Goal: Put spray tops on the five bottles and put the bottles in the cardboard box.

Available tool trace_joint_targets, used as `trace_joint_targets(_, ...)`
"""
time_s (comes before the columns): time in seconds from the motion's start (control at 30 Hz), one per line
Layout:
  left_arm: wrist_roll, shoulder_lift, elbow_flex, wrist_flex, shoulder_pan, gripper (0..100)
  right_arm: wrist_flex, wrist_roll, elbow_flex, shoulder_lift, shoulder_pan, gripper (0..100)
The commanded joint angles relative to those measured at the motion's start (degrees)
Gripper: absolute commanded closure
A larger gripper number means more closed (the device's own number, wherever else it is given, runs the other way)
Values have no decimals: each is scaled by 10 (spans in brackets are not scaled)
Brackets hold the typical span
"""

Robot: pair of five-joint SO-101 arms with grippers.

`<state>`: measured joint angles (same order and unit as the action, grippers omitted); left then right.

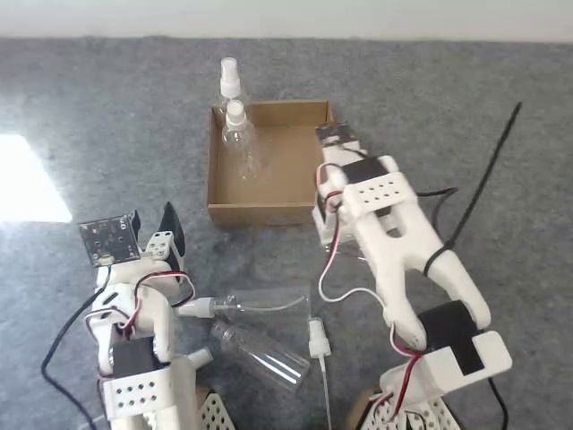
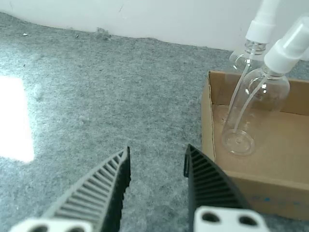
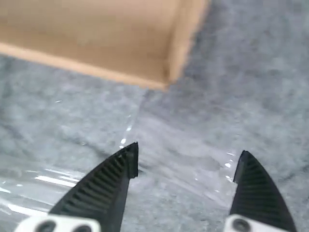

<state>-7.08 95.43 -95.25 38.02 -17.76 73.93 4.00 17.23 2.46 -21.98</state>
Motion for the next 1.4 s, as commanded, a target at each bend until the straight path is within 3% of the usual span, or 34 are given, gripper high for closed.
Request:
trace_joint_targets(0.0, 4, 3, 5, -2, -2, 826, 7, -11, -5, -40, 32, 712)
trace_joint_targets(0.3, 4, 3, 5, -2, -2, 826, 7, -11, -10, -48, 91, 712)
trace_joint_targets(0.57, 4, 3, 5, -2, -2, 826, 51, 0, -7, -141, 89, 711)
trace_joint_targets(1.0, 4, 3, 5, -2, -2, 826, 138, 271, -6, -175, 29, 709)
trace_joint_targets(1.37, 4, 3, 5, -2, -2, 826, 138, 418, -5, -173, 7, 709)
